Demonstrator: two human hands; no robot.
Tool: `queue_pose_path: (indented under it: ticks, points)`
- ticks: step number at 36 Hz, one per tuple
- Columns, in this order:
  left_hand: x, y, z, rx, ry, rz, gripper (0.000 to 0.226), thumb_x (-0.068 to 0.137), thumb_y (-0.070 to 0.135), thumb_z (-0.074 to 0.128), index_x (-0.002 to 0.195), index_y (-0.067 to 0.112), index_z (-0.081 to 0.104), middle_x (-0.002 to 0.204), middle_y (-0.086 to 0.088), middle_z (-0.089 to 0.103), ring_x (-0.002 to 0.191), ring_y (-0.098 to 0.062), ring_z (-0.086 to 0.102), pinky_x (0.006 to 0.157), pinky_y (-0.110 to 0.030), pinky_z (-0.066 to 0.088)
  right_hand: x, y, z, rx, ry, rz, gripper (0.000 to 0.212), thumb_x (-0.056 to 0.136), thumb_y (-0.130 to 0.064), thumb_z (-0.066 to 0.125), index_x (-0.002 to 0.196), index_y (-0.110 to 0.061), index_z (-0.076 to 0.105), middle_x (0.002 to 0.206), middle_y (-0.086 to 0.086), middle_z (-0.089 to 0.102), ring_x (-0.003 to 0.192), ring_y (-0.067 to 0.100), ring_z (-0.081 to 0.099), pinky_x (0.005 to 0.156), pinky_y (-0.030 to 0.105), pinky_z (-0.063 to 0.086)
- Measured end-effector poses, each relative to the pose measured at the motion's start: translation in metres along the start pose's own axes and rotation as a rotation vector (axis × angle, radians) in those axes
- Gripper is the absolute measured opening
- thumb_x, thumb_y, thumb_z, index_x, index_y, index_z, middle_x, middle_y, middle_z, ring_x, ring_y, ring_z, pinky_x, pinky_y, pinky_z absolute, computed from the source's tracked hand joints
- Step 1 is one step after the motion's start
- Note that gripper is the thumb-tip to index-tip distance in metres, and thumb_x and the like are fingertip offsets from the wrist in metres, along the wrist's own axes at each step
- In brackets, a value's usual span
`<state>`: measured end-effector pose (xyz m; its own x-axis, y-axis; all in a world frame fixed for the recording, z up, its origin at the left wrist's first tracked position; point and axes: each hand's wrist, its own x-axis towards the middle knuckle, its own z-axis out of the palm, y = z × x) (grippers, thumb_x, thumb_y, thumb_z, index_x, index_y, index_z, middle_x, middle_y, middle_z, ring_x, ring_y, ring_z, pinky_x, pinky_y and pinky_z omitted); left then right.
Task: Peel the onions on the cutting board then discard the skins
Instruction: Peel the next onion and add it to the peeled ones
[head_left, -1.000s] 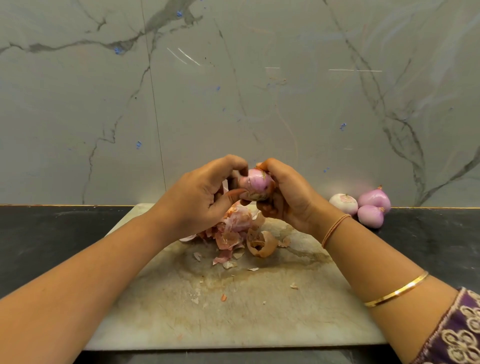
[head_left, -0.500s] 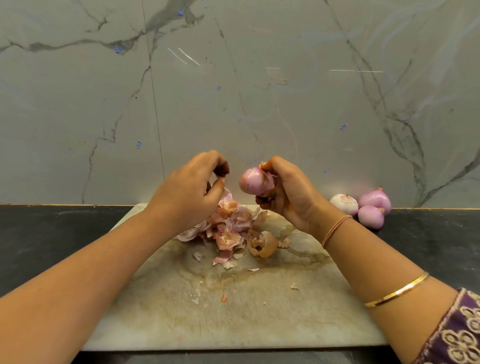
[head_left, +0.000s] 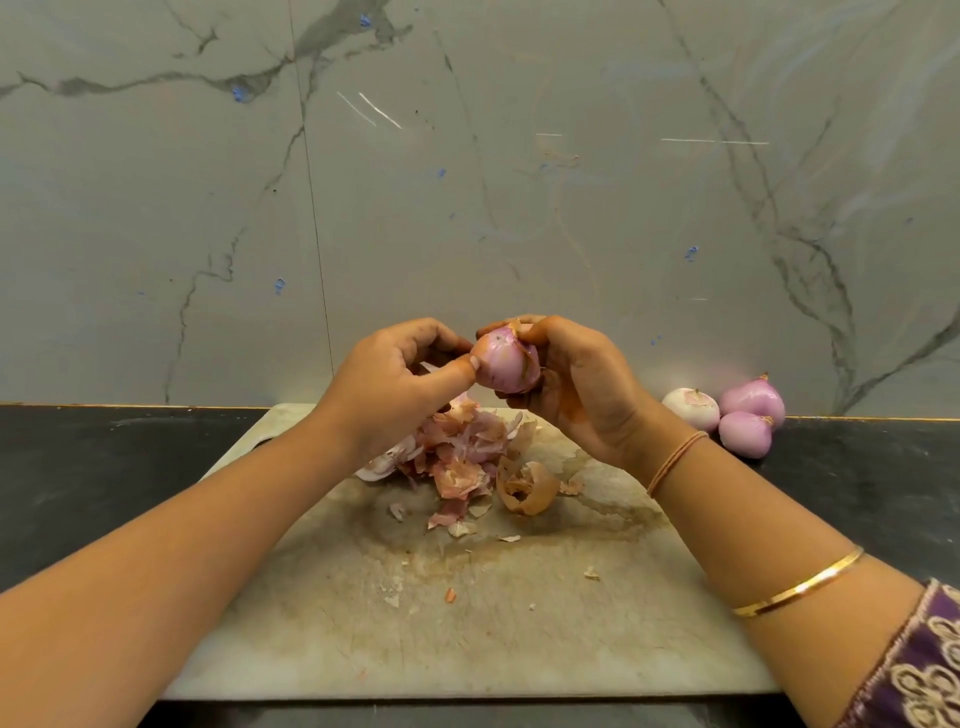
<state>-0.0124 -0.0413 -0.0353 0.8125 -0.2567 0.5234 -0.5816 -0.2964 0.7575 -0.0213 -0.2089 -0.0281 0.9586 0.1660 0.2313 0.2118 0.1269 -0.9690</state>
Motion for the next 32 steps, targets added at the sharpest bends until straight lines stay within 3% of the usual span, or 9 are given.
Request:
queue_pose_path:
  ticks: [2, 5, 10, 13, 15, 20, 24, 28, 32]
  points:
    - [0.0006, -0.0011, 0.0002, -0.006, 0.005, 0.003, 0.004, 0.079, 0.033, 0.065, 0.081, 0.030, 0.066, 0.067, 0.015, 0.065, 0.058, -0.006, 0.058, 0.062, -0.027, 0.052, 0.0003, 0.0004, -0.0004, 0.003, 0.002, -0.001, 0.028, 0.097, -0.018, 0.039, 0.093, -0.011, 0.066, 0.095, 0.011, 0.064, 0.077, 0.018, 0.054, 0.065, 0.025, 0.045]
    - [0.0012, -0.0023, 0.0010, 0.068, 0.060, 0.011, 0.019, 0.088, 0.015, 0.061, 0.079, 0.031, 0.065, 0.070, 0.010, 0.066, 0.059, -0.010, 0.059, 0.066, -0.034, 0.054, 0.0004, 0.0009, 0.0001, 0.005, -0.010, 0.006, 0.028, 0.098, -0.019, 0.040, 0.100, -0.008, 0.065, 0.097, 0.012, 0.063, 0.079, 0.018, 0.055, 0.064, 0.023, 0.047]
    - [0.0035, -0.0035, 0.0004, 0.195, 0.176, 0.021, 0.018, 0.091, 0.015, 0.055, 0.089, 0.030, 0.064, 0.081, 0.008, 0.068, 0.068, -0.025, 0.063, 0.065, -0.038, 0.055, 0.0022, 0.0025, 0.0025, -0.052, 0.008, -0.008, 0.014, 0.096, -0.014, 0.049, 0.098, -0.011, 0.063, 0.099, 0.013, 0.062, 0.082, 0.021, 0.059, 0.069, 0.026, 0.051]
    - [0.0026, -0.0021, -0.0013, 0.216, 0.209, 0.060, 0.013, 0.092, 0.019, 0.057, 0.089, 0.031, 0.061, 0.083, 0.015, 0.063, 0.063, -0.020, 0.059, 0.055, -0.023, 0.046, 0.0039, 0.0032, 0.0007, -0.068, 0.059, 0.012, 0.005, 0.094, -0.012, 0.054, 0.096, -0.012, 0.058, 0.101, 0.015, 0.060, 0.082, 0.023, 0.058, 0.069, 0.028, 0.051]
    - [0.0007, 0.0002, -0.0010, 0.234, 0.182, 0.100, 0.004, 0.089, 0.026, 0.060, 0.087, 0.029, 0.061, 0.083, 0.017, 0.062, 0.060, -0.015, 0.057, 0.054, -0.023, 0.045, 0.0048, 0.0033, -0.0009, -0.054, 0.085, 0.017, 0.002, 0.093, -0.012, 0.056, 0.095, -0.012, 0.055, 0.102, 0.016, 0.059, 0.082, 0.025, 0.058, 0.069, 0.030, 0.051]
    - [-0.0010, 0.0030, 0.0026, 0.244, 0.107, 0.113, 0.017, 0.081, 0.043, 0.067, 0.083, 0.028, 0.060, 0.080, 0.014, 0.062, 0.059, -0.004, 0.056, 0.049, -0.013, 0.042, 0.0057, 0.0040, -0.0018, -0.012, 0.072, 0.000, 0.017, 0.091, -0.011, 0.062, 0.102, -0.011, 0.049, 0.104, 0.015, 0.060, 0.086, 0.028, 0.063, 0.075, 0.033, 0.056]
    - [0.0017, -0.0001, 0.0027, 0.204, 0.102, 0.062, 0.013, 0.083, 0.037, 0.067, 0.081, 0.028, 0.058, 0.073, 0.015, 0.059, 0.054, 0.001, 0.052, 0.048, -0.011, 0.040, 0.0047, 0.0043, -0.0008, -0.068, 0.051, -0.022, 0.019, 0.091, -0.015, 0.064, 0.101, -0.014, 0.048, 0.111, 0.018, 0.060, 0.090, 0.027, 0.064, 0.075, 0.031, 0.058]
    - [0.0024, -0.0029, 0.0036, 0.155, 0.083, 0.022, 0.011, 0.086, 0.030, 0.066, 0.078, 0.028, 0.059, 0.065, 0.016, 0.058, 0.052, -0.001, 0.051, 0.051, -0.020, 0.044, 0.0043, 0.0049, 0.0001, -0.114, 0.046, -0.041, 0.019, 0.091, -0.017, 0.064, 0.102, -0.016, 0.049, 0.109, 0.014, 0.059, 0.090, 0.025, 0.064, 0.070, 0.026, 0.056]
    - [0.0024, -0.0032, 0.0046, 0.166, 0.029, 0.029, 0.013, 0.092, 0.025, 0.059, 0.079, 0.026, 0.057, 0.063, 0.014, 0.055, 0.052, 0.001, 0.049, 0.051, -0.016, 0.041, 0.0047, 0.0055, -0.0004, -0.174, 0.067, -0.038, 0.021, 0.090, -0.019, 0.065, 0.108, -0.017, 0.054, 0.114, 0.018, 0.061, 0.091, 0.025, 0.063, 0.069, 0.027, 0.053]
